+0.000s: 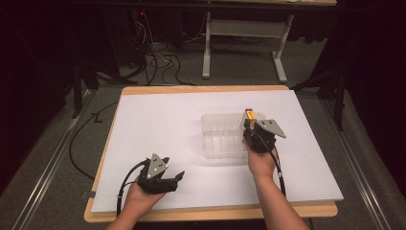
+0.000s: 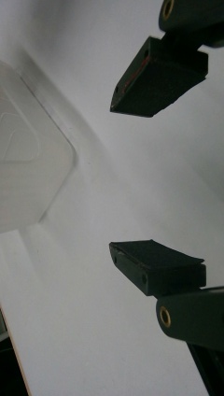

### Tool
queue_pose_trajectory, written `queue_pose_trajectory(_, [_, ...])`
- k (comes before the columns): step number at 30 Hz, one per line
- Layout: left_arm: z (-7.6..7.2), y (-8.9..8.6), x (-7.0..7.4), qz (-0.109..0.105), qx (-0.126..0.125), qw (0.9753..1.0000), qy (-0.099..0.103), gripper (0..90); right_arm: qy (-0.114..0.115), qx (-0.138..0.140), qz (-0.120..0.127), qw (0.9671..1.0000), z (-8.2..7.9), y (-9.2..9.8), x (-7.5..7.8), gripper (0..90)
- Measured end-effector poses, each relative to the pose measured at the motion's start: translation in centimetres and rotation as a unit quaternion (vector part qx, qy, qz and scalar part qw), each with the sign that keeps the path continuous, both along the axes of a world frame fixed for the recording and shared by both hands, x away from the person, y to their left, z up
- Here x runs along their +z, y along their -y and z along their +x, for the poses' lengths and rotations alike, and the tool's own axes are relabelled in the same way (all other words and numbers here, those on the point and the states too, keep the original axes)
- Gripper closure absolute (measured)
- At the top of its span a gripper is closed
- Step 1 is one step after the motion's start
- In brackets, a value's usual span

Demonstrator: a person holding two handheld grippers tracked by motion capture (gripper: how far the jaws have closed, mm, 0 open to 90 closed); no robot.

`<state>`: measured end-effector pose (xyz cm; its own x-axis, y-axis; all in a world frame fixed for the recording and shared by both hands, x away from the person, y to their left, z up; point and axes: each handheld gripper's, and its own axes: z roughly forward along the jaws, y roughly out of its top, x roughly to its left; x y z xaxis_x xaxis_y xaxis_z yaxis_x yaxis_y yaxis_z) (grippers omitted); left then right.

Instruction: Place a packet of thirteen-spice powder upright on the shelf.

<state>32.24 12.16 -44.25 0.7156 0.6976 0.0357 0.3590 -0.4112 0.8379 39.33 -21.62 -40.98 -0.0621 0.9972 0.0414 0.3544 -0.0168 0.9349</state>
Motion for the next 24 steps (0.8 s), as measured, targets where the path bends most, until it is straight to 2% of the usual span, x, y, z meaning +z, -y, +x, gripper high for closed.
queue_pose_trajectory(9, [0.0,0.0,0.0,0.001,0.000,1.0000,0.001,28.0,-0.012,0.002,-0.009,0.9999,0.4,-0.2,-1.3,66.1])
queue_pose_trajectory(11, [0.0,0.0,0.0,-0.001,0.001,1.0000,0.001,28.0,-0.007,0.006,-0.008,0.9999,0.4,-0.3,-1.4,66.2])
queue_pose_trajectory(24, [0.0,0.0,0.0,-0.001,-0.001,1.0000,0.002,28.0,-0.015,0.017,-0.008,0.9997,0.3,-0.1,-1.3,56.7])
